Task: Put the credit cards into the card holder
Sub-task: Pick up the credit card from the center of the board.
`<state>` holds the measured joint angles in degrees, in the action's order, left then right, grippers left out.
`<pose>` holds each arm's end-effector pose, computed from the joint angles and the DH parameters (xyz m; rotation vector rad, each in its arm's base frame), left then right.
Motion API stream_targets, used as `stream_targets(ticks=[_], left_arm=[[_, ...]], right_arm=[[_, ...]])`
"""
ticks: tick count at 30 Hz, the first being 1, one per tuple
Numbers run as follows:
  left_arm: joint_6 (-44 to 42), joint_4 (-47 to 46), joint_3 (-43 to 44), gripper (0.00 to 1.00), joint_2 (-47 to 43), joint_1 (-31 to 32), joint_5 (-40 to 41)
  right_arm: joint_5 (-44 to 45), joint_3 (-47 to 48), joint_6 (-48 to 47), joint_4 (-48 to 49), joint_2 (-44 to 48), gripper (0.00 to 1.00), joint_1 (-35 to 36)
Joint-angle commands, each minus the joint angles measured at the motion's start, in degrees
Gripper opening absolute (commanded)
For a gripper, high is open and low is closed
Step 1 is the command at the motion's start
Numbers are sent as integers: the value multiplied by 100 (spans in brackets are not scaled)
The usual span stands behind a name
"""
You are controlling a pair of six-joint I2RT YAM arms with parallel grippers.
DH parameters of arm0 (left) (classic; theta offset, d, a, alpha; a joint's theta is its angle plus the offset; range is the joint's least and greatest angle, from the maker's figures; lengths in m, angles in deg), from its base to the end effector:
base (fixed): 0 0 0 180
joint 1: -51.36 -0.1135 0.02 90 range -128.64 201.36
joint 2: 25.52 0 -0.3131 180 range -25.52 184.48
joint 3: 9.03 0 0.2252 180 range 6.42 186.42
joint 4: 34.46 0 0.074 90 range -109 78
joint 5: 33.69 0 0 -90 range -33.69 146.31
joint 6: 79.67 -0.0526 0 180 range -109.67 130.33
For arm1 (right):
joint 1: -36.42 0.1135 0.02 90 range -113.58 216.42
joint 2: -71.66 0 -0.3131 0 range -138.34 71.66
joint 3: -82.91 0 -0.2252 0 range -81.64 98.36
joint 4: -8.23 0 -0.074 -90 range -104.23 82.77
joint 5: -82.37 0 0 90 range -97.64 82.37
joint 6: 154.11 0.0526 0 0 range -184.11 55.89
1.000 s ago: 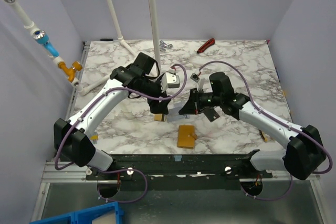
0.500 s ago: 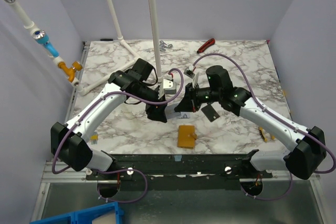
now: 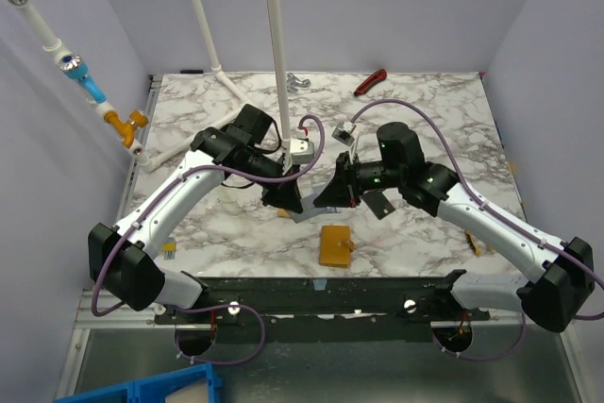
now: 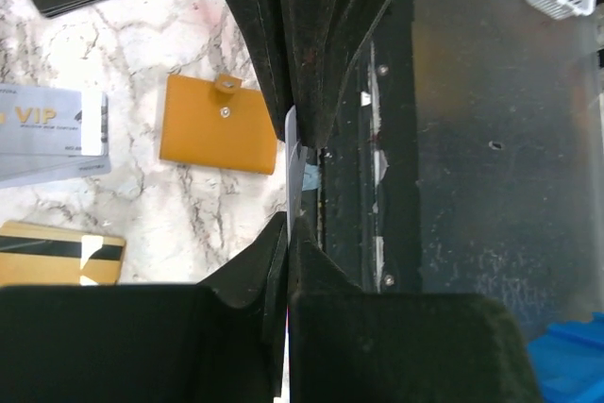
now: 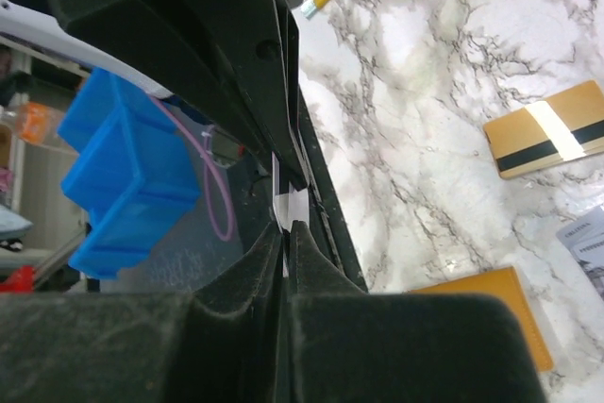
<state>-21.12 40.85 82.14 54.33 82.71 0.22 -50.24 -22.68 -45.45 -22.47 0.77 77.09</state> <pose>0.1745 -0.1574 0.3730 1.5057 1.8987 -1.2808 0.1608 0.1851 0.3717 -0.9107 2.0076 1.3748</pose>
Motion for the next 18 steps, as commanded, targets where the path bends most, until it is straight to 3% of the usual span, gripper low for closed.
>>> stream_targets(ticks=[1, 8, 13, 18], left_arm=[[465, -304, 113, 0, -218, 37, -709], [2082, -1628, 30, 0, -758, 22, -929], [3097, -2373, 67, 0, -875, -47, -1115], [4213, -3162, -149, 0, -938, -193, -1433]], right_arm=[[-211, -239, 499, 986, 341, 11, 24], [833, -397, 900, 1294, 656, 37, 20], [1519, -510, 1196, 1637, 961, 50, 11], [1595, -673, 1507, 1999, 1169, 60, 5]])
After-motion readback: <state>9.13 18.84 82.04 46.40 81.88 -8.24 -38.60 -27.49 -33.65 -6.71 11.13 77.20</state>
